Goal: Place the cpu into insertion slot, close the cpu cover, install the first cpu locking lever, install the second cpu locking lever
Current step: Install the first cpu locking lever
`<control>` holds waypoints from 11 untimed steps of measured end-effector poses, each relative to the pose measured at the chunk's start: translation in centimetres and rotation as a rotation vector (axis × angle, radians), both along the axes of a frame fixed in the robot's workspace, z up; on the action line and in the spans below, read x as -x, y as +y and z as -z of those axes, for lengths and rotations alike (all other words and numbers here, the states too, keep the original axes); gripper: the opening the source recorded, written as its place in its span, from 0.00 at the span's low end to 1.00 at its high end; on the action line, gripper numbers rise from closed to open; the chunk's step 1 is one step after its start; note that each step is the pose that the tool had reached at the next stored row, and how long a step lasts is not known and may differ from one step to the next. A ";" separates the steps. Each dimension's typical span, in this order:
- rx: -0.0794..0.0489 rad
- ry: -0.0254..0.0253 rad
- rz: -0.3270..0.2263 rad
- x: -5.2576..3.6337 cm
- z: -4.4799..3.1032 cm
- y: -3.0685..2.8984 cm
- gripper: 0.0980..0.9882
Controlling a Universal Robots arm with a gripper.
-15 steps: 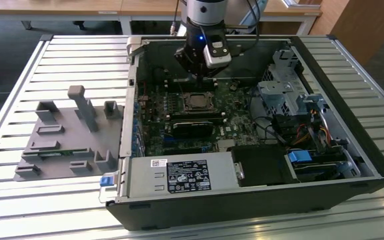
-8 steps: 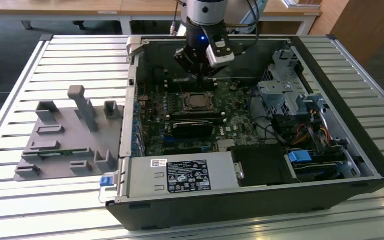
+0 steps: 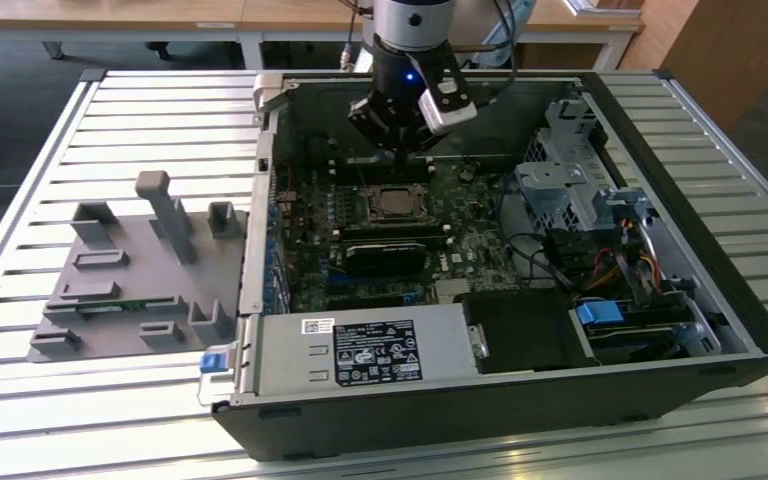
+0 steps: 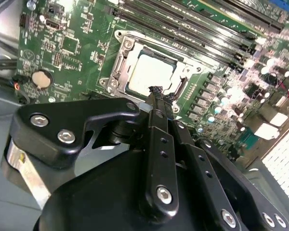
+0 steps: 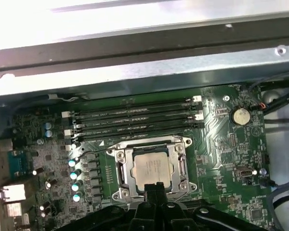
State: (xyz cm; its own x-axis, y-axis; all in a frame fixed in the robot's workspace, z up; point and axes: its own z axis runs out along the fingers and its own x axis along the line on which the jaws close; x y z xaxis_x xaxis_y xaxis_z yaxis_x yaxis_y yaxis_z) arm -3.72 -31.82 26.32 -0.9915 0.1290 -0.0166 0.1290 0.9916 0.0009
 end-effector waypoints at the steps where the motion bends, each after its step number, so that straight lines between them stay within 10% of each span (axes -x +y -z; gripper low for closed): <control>1: 0.000 0.0000 -0.011 0.00 0.00 0.00 0.01; 3: -0.002 0.0004 -0.028 0.00 0.00 0.00 0.01; 7: -0.052 0.0013 -0.046 0.00 0.01 0.00 0.01; 11: -0.055 0.0014 -0.049 0.19 0.03 0.00 0.01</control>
